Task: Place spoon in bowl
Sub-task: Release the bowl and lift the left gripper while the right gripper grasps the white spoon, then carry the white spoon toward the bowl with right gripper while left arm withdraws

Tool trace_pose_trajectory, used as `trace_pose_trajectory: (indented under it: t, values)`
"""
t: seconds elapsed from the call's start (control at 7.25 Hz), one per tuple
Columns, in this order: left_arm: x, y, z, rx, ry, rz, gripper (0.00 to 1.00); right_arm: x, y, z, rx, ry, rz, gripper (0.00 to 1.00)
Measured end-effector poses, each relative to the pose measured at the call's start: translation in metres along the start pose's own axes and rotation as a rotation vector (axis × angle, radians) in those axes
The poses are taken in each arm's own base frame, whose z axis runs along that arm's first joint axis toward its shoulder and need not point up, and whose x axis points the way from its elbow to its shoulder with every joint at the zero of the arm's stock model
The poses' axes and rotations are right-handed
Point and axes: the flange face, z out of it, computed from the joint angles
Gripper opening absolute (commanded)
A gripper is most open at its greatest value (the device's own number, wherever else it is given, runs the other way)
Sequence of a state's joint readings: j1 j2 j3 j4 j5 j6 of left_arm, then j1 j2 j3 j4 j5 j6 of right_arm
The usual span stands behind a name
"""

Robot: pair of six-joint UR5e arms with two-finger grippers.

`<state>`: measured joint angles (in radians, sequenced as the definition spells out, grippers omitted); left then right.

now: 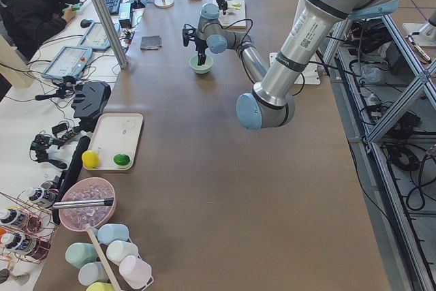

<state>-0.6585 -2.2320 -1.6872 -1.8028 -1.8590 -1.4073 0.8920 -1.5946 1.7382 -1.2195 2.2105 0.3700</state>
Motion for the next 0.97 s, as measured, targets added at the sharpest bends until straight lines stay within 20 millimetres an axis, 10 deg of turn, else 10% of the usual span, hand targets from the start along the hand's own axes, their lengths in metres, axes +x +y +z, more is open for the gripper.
trace_pose_trajectory:
  t: [0.14, 0.28, 0.97]
  values:
    - [0.0, -0.001, 0.0, 0.002, 0.0, -0.001, 0.98, 0.002, 0.0, 0.004, -0.008, 0.002, 0.004, 0.13]
    - [-0.001, -0.002, -0.001, 0.003, 0.0, 0.004, 0.98, 0.004, 0.001, 0.006, -0.011, 0.003, 0.007, 0.0]
    - [-0.009, -0.019, -0.009, 0.026, -0.006, 0.058, 0.98, -0.012, -0.007, -0.025, 0.032, -0.025, 0.011, 0.0]
